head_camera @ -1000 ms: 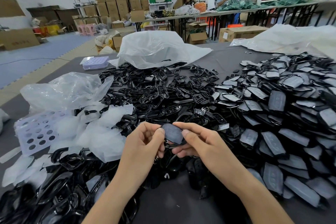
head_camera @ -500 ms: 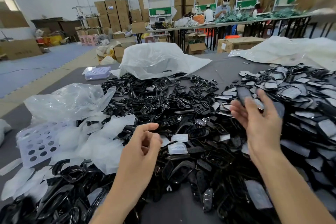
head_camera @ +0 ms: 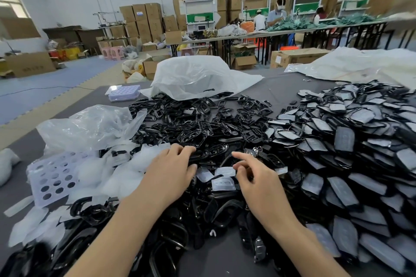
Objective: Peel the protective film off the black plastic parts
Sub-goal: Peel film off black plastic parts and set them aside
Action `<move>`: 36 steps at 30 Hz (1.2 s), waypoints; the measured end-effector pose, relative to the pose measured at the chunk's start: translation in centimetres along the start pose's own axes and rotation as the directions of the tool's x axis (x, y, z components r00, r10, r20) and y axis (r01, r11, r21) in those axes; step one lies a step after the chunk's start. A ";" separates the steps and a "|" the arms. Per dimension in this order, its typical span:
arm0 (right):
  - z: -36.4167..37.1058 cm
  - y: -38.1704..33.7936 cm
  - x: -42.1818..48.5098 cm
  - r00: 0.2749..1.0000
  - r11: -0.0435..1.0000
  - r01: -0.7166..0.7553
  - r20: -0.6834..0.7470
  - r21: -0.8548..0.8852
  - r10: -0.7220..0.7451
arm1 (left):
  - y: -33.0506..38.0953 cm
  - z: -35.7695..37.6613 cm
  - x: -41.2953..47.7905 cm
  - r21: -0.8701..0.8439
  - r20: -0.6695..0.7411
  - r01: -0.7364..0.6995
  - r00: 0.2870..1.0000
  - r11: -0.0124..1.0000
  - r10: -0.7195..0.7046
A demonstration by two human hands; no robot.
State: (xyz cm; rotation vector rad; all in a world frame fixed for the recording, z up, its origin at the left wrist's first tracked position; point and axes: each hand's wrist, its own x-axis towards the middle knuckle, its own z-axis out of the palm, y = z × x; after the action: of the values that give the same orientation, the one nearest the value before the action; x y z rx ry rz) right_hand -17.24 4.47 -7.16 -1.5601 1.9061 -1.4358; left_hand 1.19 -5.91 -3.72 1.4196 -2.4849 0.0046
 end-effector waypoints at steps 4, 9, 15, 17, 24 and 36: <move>0.1 0.2 -0.2 1.000 1.000 0.028 0.009 0.000 -0.028 | 0.5 1.0 0.0 0.119 -0.041 0.015 0.999 0.993 -0.010; -0.2 0.3 -0.1 0.999 0.998 0.037 0.009 0.043 -0.038 | 0.6 1.1 -1.2 0.019 -0.240 -0.013 0.971 1.000 0.018; -0.5 -0.7 -0.1 0.995 0.957 -0.069 0.093 0.281 0.045 | 1.7 0.2 -2.4 -0.022 -0.424 -0.118 0.900 0.993 0.098; -0.6 -1.5 -0.1 0.980 0.885 -0.158 0.182 0.437 0.085 | 2.6 0.1 -2.6 -0.014 -0.461 -0.191 0.872 0.982 0.163; -1.8 -2.5 0.6 0.927 0.689 -0.370 0.298 0.623 0.229 | 4.2 -0.2 -3.1 0.033 -0.454 -0.389 0.815 0.921 0.360; -2.1 -1.8 1.2 0.900 0.612 -0.434 0.282 0.662 0.332 | 4.6 -0.2 -2.8 0.145 -0.429 -0.466 0.765 0.873 0.480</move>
State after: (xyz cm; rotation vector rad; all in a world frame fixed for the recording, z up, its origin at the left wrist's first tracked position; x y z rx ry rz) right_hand -18.23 4.63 -4.26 -0.7783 1.2311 -1.5423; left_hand -1.32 -1.13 -3.61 0.6475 -2.3594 0.4296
